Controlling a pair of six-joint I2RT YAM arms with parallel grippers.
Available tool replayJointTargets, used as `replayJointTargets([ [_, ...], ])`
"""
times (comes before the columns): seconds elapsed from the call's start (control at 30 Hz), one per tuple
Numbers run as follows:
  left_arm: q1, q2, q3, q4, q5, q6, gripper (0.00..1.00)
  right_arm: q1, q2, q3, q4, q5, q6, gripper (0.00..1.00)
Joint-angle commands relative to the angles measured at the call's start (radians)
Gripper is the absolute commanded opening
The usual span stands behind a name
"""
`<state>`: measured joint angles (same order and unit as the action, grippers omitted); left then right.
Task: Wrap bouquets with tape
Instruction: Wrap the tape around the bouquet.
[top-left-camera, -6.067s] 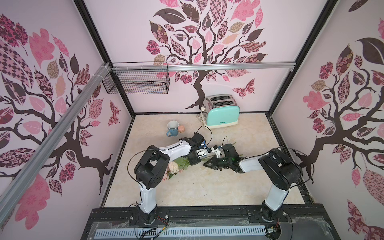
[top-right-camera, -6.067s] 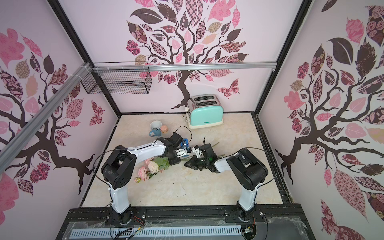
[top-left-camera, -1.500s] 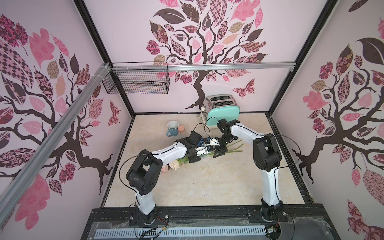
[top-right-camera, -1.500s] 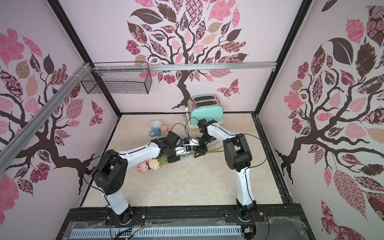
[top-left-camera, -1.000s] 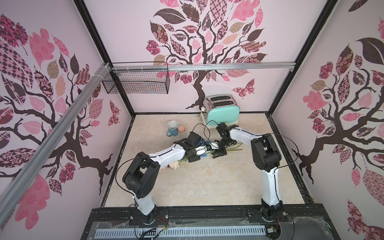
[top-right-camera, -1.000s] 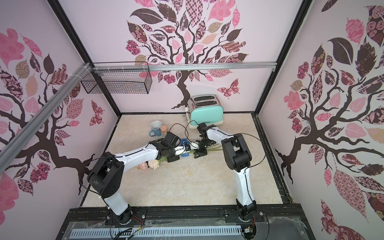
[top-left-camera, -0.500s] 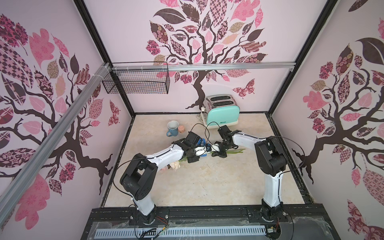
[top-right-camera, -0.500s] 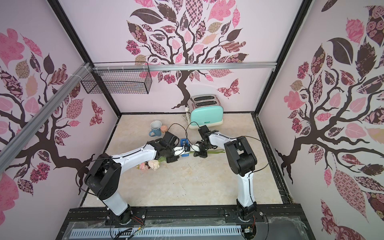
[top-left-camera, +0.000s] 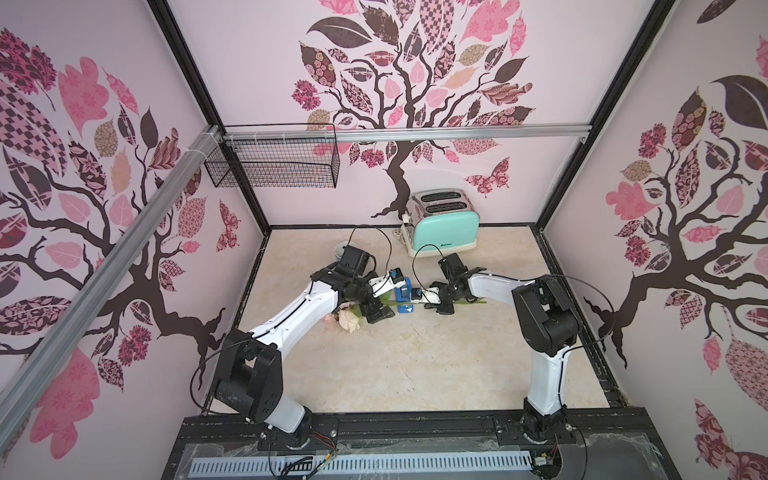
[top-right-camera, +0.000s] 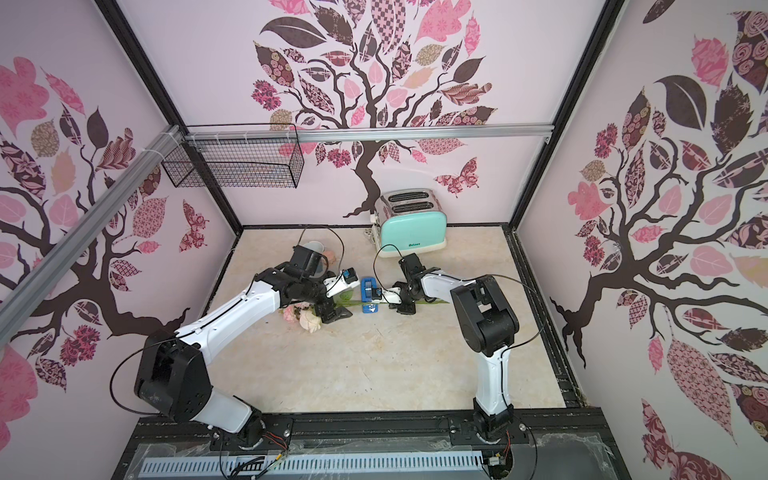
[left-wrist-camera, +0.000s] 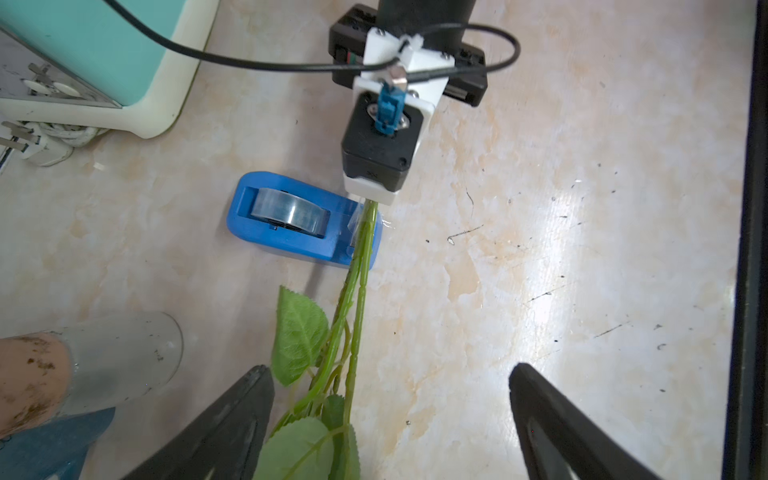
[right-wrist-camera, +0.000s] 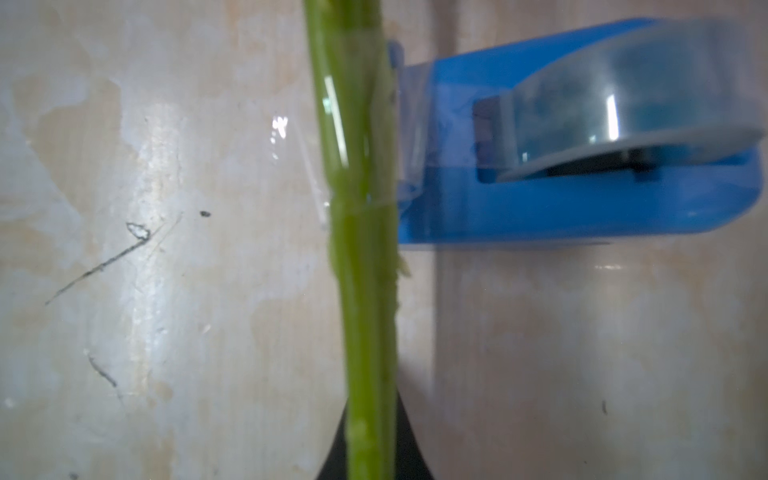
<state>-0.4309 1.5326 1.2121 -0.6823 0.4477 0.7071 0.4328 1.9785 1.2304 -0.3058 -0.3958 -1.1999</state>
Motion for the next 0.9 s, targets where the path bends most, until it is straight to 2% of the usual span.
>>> replayJointTargets([
  [0.0,0.026,0.031,0.114,-0.05,0.043,-0.012,0.91,0.005,-0.074,-0.029,0.11,0.008,0.013,0.0],
  [0.13,0.026,0.155,0.28,-0.206,0.033,0.004,0.89,0.015,-0.1,-0.086,0.224,0.027,0.013,0.0],
  [0.2,0.026,0.2,0.317,-0.217,0.017,-0.02,0.87,0.021,-0.111,-0.115,0.278,0.039,0.015,0.0],
  [0.27,0.014,0.244,0.353,-0.275,0.005,0.009,0.86,0.029,-0.119,-0.142,0.325,0.051,0.013,0.0],
  [0.43,-0.038,0.32,0.4,-0.302,-0.114,0.017,0.85,0.042,-0.123,-0.197,0.442,0.073,0.004,0.0],
  [0.87,-0.06,0.481,0.489,-0.356,-0.159,0.042,0.8,0.08,-0.148,-0.367,0.804,0.179,-0.016,0.0],
])
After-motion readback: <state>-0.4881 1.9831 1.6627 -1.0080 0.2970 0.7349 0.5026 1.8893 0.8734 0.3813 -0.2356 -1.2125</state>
